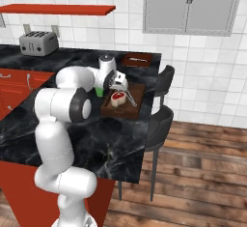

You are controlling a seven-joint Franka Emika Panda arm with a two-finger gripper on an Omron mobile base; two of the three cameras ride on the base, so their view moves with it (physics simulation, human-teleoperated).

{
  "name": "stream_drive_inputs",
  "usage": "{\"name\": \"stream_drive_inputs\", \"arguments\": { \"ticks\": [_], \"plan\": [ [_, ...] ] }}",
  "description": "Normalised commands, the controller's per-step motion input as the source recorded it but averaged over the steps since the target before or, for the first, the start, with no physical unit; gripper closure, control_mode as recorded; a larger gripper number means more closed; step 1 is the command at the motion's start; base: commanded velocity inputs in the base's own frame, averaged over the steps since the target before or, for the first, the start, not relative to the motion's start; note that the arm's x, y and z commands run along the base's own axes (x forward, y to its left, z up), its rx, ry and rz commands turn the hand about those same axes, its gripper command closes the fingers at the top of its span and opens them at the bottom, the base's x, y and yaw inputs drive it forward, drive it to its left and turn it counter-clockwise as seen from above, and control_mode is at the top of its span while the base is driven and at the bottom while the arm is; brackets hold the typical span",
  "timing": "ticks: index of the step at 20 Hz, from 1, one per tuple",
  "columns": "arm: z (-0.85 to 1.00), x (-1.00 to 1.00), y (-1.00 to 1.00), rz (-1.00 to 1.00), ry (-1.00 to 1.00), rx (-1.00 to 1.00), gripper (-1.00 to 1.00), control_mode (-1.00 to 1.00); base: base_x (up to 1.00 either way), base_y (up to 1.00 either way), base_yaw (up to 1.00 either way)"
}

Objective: Gather the onion and potato from the fridge and place them on a tray on the dining counter. Then gather the steak and fish from the fridge and place them on the other tray.

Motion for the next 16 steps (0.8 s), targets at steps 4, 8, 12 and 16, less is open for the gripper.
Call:
{"name": "stream_drive_inputs", "arguments": {
  "ticks": [4,8,12,16],
  "plan": [
    [0.81,-0.75,0.0,0.0,0.0,0.0,-1.0,-1.0,0.0,0.0,0.0],
    [0.52,-0.97,0.0,0.0,0.0,0.0,-1.0,-1.0,0.0,0.0,0.0],
    [0.26,-1.0,0.0,0.1,-0.05,0.0,-1.0,-1.0,0.0,0.0,0.0],
    [0.37,-1.0,0.0,0.09,-0.22,0.0,-1.0,-1.0,0.0,0.0,0.0]
  ]
}}
